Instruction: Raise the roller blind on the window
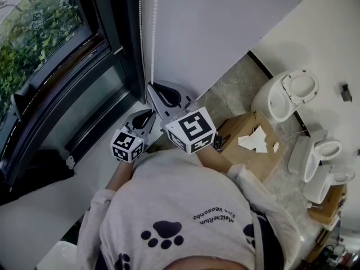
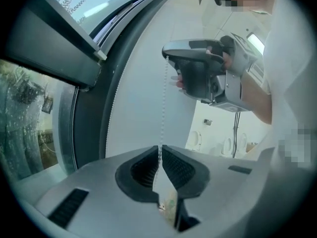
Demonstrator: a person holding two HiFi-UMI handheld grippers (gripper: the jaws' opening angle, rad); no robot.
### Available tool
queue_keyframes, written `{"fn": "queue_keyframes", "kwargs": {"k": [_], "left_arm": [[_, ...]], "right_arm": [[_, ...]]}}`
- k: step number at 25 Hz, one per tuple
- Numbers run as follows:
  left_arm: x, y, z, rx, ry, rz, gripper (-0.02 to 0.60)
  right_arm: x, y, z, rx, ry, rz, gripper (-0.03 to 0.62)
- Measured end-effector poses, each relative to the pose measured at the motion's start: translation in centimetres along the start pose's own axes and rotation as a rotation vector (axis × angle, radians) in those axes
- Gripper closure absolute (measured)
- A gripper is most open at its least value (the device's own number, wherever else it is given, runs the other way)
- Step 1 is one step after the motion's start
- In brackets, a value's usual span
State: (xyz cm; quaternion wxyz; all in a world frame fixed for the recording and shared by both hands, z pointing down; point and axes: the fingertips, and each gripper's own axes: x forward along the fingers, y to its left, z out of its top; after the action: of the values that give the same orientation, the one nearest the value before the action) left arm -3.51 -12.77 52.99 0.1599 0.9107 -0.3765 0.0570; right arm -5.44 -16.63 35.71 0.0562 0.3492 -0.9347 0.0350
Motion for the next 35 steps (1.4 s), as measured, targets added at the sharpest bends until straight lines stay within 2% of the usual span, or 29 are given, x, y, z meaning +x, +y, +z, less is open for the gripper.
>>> {"fn": "queue_keyframes", "kwargs": {"k": [3, 5, 6, 12, 20, 26, 32, 34, 35], "left_arm": [[-0.7, -0.2, 2.1, 0.009, -0.05, -0.011, 0.563], [-1.3, -0.3, 4.3, 0.007, -0.096, -0.024, 0.494], [-1.7, -0.3, 5.5, 0.009, -0.117, -0.031, 0.483], [-4.7, 0.4, 13.7, 0.052, -0.23, -0.022, 0.483], [-6.9, -1.5, 23.0, 0.162, -0.304, -0.06, 0.483], [-6.4, -3.8, 28.0, 0.238, -0.34, -0.129, 0.483], [-5.0, -4.5, 30.5, 0.298, -0.328, -0.15, 0.486], [-4.6, -4.6, 30.7, 0.312, -0.313, -0.149, 0.561], [-4.4, -4.7, 30.7, 0.317, -0.305, -0.152, 0.566]], "right_arm": [[0.0, -0.3, 0.0, 0.003, -0.001, -0.004, 0.585], [0.1, -0.3, 0.0, 0.004, -0.003, -0.004, 0.585], [0.1, -0.3, 0.0, 0.004, -0.005, -0.005, 0.585], [0.2, -0.2, -0.1, -0.003, -0.008, -0.007, 0.585], [0.3, -0.1, -0.5, 0.001, -0.002, -0.007, 0.585], [0.4, 0.1, -0.5, -0.006, -0.002, -0.003, 0.585], [0.4, 0.3, -0.6, -0.013, -0.003, 0.001, 0.585], [0.5, 0.3, -0.5, -0.015, -0.005, -0.002, 0.585], [0.5, 0.2, -0.5, -0.016, -0.007, -0.004, 0.585]]}}
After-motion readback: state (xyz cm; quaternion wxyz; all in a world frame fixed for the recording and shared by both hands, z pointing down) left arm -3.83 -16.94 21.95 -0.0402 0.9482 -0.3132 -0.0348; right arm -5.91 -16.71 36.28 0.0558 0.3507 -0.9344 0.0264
